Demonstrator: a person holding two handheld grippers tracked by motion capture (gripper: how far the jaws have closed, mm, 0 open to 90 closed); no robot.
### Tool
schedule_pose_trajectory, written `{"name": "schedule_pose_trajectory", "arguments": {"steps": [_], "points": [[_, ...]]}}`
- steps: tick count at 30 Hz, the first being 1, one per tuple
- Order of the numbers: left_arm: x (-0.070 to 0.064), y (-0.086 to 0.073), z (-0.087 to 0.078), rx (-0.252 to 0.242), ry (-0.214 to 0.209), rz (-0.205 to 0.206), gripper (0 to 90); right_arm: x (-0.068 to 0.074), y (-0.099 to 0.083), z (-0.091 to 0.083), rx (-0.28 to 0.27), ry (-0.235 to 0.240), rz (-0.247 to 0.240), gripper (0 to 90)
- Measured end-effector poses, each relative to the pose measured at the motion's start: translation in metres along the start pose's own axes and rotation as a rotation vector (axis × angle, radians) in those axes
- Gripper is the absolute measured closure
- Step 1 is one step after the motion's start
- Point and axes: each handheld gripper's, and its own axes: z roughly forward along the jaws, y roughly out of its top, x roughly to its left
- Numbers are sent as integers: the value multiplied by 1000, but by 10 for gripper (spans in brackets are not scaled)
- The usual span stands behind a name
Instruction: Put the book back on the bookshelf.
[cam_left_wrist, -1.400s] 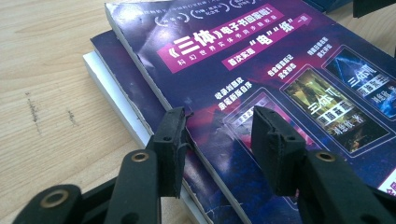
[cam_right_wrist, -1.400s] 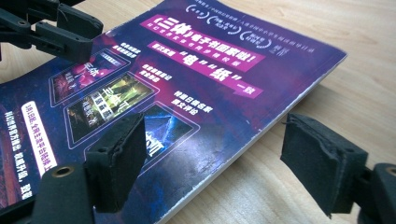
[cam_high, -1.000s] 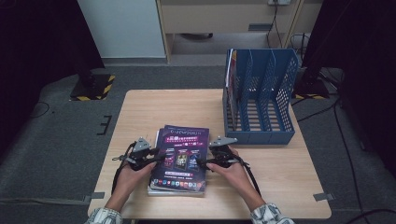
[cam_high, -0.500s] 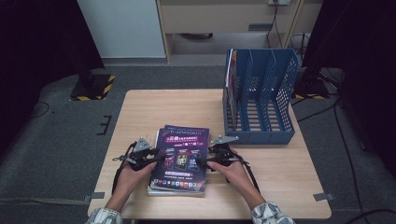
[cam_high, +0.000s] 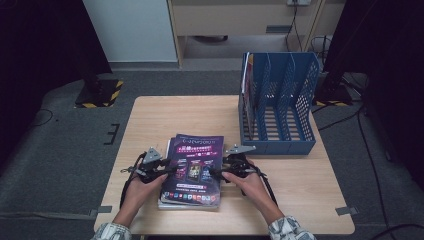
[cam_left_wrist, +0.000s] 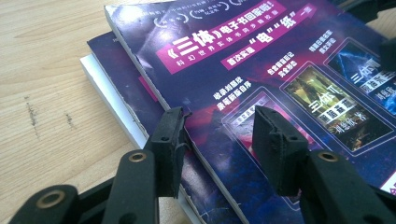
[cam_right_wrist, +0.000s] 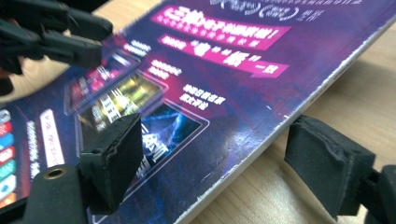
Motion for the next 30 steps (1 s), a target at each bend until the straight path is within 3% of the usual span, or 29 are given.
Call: {"name": "schedule_pose_trajectory", "arguments": {"steps": [9, 30], "points": [[1, -1, -1, 0, 1, -11, 536, 7, 15, -7, -42, 11, -25, 234], [2, -2, -2, -5, 0, -19, 535, 16, 54, 0, -21, 12, -52, 276]]}}
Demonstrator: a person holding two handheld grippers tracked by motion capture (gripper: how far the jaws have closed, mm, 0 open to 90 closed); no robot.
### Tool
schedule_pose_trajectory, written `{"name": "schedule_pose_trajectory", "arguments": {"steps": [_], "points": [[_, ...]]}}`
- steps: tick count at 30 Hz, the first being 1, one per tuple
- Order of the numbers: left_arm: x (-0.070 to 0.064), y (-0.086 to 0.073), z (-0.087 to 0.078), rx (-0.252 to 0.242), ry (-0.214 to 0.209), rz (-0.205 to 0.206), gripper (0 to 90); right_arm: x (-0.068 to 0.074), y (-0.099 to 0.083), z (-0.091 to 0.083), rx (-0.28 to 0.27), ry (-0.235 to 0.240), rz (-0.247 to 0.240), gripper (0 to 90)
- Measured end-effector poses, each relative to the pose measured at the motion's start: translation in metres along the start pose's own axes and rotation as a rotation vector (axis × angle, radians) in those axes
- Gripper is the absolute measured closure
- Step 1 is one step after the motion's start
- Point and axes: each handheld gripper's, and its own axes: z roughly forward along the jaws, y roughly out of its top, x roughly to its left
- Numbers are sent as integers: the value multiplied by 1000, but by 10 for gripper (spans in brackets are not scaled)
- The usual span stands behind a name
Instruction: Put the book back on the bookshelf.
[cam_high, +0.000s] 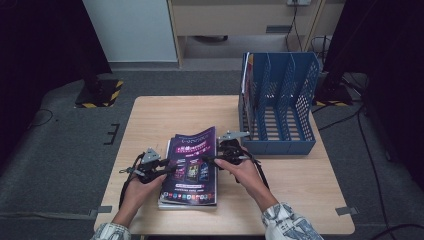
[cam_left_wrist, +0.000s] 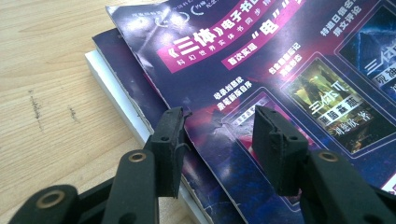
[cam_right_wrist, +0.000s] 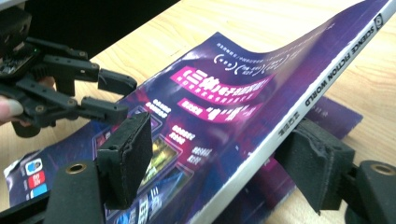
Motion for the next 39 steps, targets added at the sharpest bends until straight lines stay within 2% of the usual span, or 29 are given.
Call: {"name": "schedule_pose_trajectory", "arguments": {"steps": [8, 22, 34, 38, 39], "points": [[0, 0, 0, -1, -2, -1, 535, -1, 10, 10, 21, -8, 15, 273], [1, 0, 0, -1, -4, 1, 536, -1, 29, 28, 57, -25, 9, 270], [1, 0, 0, -1, -4, 4, 535, 0, 32, 41, 91, -34, 11, 262], [1, 0, 0, -1, -3, 7, 535, 0, 33, 43, 94, -30, 27, 264], [1, 0, 0, -1, -3, 6, 536, -1, 33, 44, 89, -32, 17, 265]]}}
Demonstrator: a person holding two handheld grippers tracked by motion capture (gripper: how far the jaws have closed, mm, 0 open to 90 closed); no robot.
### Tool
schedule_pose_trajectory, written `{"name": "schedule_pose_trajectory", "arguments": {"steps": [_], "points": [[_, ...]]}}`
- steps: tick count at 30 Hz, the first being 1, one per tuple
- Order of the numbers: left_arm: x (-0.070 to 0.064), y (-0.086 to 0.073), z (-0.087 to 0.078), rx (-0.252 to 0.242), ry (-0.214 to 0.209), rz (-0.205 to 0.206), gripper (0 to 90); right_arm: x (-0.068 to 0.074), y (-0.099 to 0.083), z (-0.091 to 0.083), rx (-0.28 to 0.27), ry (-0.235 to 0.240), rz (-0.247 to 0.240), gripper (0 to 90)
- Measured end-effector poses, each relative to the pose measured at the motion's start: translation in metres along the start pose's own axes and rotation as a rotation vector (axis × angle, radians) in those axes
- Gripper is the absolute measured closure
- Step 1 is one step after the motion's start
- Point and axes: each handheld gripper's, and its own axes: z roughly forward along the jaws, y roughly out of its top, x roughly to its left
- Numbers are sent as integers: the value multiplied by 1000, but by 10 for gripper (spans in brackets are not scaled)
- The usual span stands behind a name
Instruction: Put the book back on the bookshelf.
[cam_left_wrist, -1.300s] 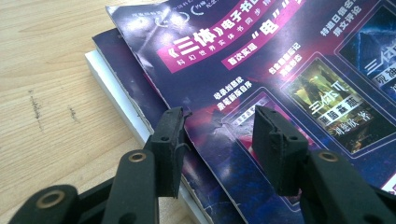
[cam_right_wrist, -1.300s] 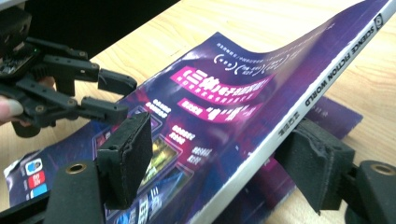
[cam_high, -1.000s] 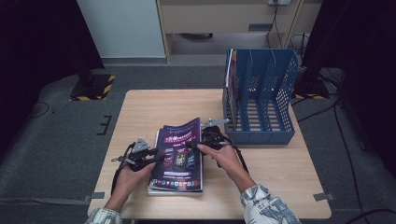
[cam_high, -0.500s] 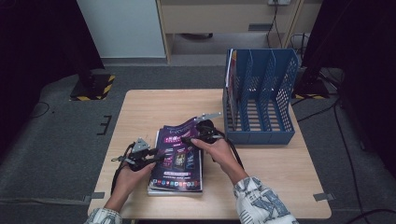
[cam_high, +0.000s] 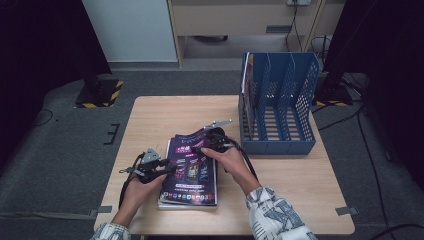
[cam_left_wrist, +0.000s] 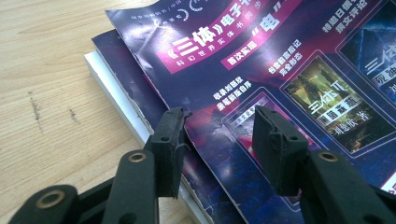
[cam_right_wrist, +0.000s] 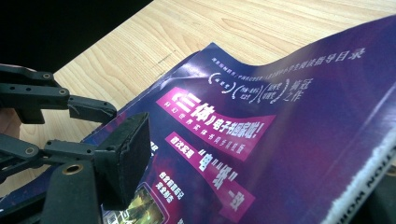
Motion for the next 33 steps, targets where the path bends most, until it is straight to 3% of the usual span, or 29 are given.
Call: {"name": "schedule_pose_trajectory", "arguments": {"steps": [12, 16, 20, 24, 27, 33], "points": [[1, -1, 0, -2, -5, -8, 536, 4, -3, 12, 46, 1, -12, 322], [1, -1, 0, -2, -4, -7, 535, 3, -3, 12, 63, -11, 6, 384], [1, 0, 0, -1, -3, -4, 534, 2, -3, 12, 70, -36, 34, 508], [1, 0, 0, 0, -16, -9, 517, -1, -2, 10, 53, -48, 68, 636], [0, 0, 0, 1, -30, -10, 476, -3, 0, 5, 15, -47, 57, 719], [3, 1, -4, -28, -13, -34, 396, 0, 7, -4, -21, -45, 14, 763]]}}
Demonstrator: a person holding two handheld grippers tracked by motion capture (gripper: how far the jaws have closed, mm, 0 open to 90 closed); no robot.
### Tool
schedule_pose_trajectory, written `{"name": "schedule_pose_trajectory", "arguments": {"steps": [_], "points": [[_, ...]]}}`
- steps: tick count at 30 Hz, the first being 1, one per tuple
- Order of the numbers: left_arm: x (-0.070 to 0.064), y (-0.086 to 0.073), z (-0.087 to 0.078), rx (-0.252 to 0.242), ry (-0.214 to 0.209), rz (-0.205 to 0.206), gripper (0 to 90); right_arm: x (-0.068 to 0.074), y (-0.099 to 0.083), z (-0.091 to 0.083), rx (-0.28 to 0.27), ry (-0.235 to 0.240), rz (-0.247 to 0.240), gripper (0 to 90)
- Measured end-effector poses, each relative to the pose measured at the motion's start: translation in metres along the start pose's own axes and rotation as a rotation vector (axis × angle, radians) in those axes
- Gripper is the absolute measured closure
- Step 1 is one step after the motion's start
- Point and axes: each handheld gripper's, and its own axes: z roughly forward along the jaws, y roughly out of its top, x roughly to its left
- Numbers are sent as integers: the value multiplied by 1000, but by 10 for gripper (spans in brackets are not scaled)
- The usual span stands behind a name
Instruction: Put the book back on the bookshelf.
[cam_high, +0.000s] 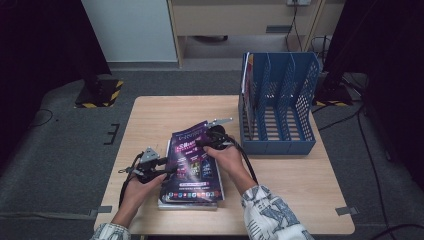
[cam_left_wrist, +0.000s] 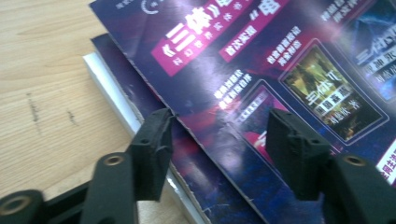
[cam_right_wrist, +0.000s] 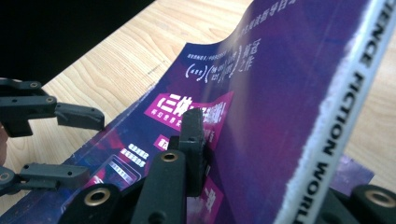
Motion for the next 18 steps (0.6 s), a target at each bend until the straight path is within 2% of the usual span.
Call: {"name": "schedule_pose_trajectory", "arguments": {"steps": [3, 9, 15, 18], "points": [[0, 0, 0, -7, -6, -11, 371, 3, 5, -6, -32, -3, -33, 773], [-2, 0, 2, 5, -30, 1, 303, 7, 14, -19, -104, -17, -105, 783], [-5, 0, 6, 11, -52, -1, 253, 15, 20, -28, -160, 1, -179, 790], [-6, 0, 7, 12, -57, 7, 240, 18, 21, -30, -171, 8, -196, 793]]}}
